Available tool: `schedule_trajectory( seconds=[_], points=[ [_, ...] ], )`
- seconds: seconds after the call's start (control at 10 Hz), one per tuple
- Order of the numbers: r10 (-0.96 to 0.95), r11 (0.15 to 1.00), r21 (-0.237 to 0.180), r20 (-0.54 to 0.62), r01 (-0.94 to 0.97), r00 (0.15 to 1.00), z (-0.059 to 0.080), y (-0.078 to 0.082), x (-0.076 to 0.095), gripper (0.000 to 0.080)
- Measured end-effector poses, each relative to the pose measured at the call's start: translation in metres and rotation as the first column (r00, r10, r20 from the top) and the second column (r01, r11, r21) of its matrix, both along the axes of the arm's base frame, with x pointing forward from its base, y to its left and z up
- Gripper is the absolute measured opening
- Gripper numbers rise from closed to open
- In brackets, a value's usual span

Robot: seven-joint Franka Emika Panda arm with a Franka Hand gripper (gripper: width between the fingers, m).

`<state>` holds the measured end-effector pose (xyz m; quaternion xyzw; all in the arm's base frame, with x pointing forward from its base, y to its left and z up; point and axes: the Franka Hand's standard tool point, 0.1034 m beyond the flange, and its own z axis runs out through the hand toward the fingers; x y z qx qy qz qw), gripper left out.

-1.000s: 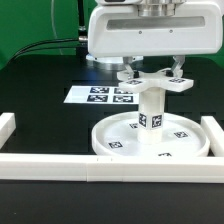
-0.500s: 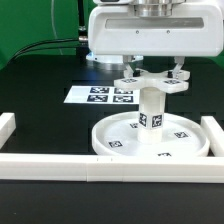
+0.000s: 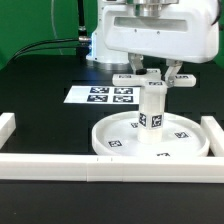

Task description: Assemble round table

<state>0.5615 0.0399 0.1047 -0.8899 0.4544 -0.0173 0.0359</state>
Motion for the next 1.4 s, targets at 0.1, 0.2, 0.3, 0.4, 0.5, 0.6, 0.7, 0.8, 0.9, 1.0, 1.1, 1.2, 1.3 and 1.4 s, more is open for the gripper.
schedule_trajectory(
  seconds=[0.1, 0.2, 0.3, 0.4, 0.5, 0.6, 0.7, 0.8, 0.9, 1.0, 1.1, 1.2, 1.3, 1.4],
  points=[
    [-0.096, 0.995, 0.017, -0.006, 0.096, 0.995, -0.0001, -0.0002, 0.0000, 0.0445],
    [-0.204, 0.979, 0.025, -0.016, 0.204, 0.979, -0.0001, -0.0001, 0.0004, 0.0445],
    [-0.300, 0.953, 0.028, -0.031, 0.301, 0.953, -0.0003, -0.0001, 0.0005, 0.0445],
    [-0.379, 0.924, 0.038, -0.040, 0.380, 0.925, -0.0004, -0.0002, 0.0004, 0.0445],
    [-0.507, 0.859, 0.046, -0.061, 0.510, 0.859, -0.0005, -0.0001, -0.0004, 0.0445],
    [-0.597, 0.798, 0.043, -0.081, 0.601, 0.798, -0.0010, -0.0004, -0.0019, 0.0445],
    [-0.625, 0.776, 0.043, -0.082, 0.629, 0.776, -0.0010, -0.0004, -0.0015, 0.0445],
    [-0.663, 0.743, 0.043, -0.088, 0.668, 0.743, -0.0011, -0.0001, -0.0016, 0.0445],
    [-0.718, 0.689, 0.040, -0.097, 0.723, 0.689, -0.0012, -0.0002, -0.0015, 0.0445],
    [-0.744, 0.661, 0.039, -0.102, 0.750, 0.661, -0.0014, -0.0006, -0.0006, 0.0445],
    [-0.774, 0.624, 0.042, -0.107, 0.780, 0.625, -0.0013, -0.0006, 0.0000, 0.0445],
    [-0.781, 0.613, 0.047, -0.114, 0.788, 0.614, -0.0017, 0.0014, -0.0002, 0.0503],
    [-0.764, 0.635, 0.048, -0.111, 0.771, 0.636, -0.0017, 0.0024, -0.0003, 0.0613],
    [-0.753, 0.647, 0.054, -0.114, 0.761, 0.648, 0.0017, 0.0032, -0.0002, 0.0613]
  ],
)
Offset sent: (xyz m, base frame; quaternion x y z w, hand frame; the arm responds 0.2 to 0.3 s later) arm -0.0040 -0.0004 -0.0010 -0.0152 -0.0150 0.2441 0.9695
